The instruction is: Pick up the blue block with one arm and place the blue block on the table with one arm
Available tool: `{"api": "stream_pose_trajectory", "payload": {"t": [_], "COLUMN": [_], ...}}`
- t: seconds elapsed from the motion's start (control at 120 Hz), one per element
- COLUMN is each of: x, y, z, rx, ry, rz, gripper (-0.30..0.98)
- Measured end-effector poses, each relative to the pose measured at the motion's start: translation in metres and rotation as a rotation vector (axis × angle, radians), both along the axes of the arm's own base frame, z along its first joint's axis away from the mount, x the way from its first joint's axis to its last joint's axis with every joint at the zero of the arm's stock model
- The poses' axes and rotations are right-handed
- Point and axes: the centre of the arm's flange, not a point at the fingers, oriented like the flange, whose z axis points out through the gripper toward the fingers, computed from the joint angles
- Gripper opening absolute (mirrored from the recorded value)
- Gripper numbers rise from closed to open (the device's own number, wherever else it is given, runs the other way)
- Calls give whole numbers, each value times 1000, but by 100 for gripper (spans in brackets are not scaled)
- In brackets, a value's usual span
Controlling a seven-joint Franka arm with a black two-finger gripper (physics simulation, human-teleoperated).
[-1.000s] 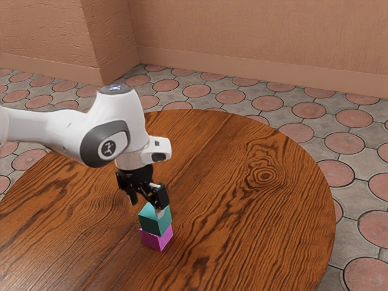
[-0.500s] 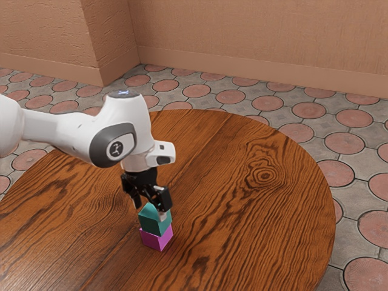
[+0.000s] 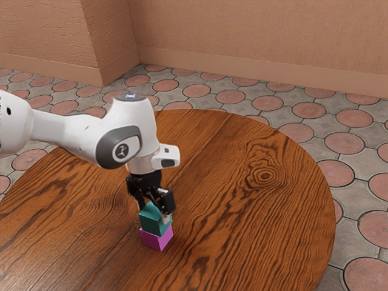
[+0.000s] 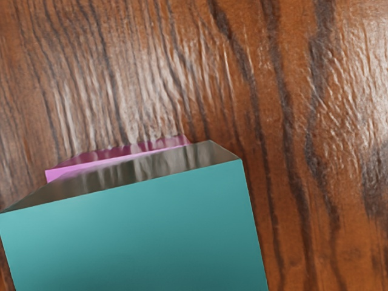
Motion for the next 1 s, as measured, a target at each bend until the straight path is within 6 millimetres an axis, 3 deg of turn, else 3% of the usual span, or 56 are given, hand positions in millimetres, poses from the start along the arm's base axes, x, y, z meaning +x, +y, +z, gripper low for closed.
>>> {"api": "stream_pose_trajectory", "payload": {"t": [0.333,0.608,0.775,1.0], "x": [5,6,9,11], "y": [21,11,14,11], "z": [-16,-24,-27,-18], "rx": [-4,-11,-17,-9], "ry": [31,39,43,21], "rz": [36,19,25,20], "gripper": [69,68,52,36]}}
